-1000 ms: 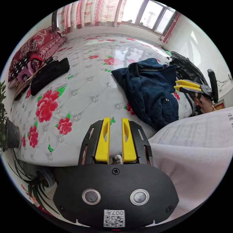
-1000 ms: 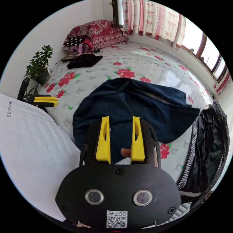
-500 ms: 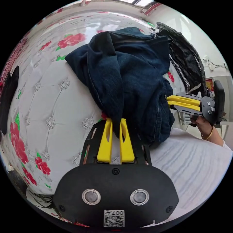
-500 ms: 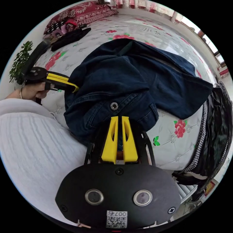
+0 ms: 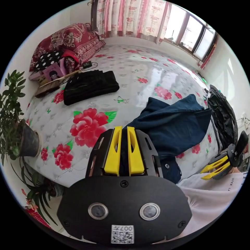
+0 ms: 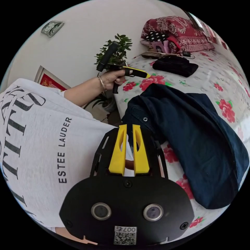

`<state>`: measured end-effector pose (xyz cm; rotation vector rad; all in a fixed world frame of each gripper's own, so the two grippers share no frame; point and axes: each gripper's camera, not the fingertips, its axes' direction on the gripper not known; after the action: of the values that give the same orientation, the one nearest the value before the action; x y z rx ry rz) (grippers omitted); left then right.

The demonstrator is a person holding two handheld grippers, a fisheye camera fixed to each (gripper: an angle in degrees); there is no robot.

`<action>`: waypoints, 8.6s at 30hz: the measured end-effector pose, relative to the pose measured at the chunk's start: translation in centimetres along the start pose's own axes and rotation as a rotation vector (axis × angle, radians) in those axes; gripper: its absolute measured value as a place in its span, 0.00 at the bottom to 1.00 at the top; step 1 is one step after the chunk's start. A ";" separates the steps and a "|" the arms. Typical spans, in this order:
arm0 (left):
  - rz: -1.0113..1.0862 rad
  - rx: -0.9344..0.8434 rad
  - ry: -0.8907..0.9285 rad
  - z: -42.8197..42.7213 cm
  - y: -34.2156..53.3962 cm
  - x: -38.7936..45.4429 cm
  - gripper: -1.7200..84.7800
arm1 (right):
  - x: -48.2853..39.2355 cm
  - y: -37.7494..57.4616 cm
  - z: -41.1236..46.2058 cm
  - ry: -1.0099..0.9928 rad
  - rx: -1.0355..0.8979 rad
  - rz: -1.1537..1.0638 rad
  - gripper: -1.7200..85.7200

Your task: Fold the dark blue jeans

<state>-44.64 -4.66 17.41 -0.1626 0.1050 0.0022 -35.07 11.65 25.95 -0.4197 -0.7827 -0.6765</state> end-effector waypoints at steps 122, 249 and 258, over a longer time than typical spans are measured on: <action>-0.481 -0.159 -0.037 9.7 3.7 -13.0 0.14 | 20.0 1.5 -5.1 0.707 0.037 0.634 0.10; -0.196 -0.038 -0.177 24.2 -7.8 -13.5 0.08 | 32.5 -66.0 0.0 0.067 0.103 0.184 0.02; -0.186 -0.050 -0.178 23.8 -8.5 -15.1 0.04 | 25.9 -54.2 -5.0 0.254 0.108 0.232 0.02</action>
<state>-57.05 -9.06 43.73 -0.2210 -0.0882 -0.1662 -56.64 -40.27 47.75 -0.3129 -0.5172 -0.4574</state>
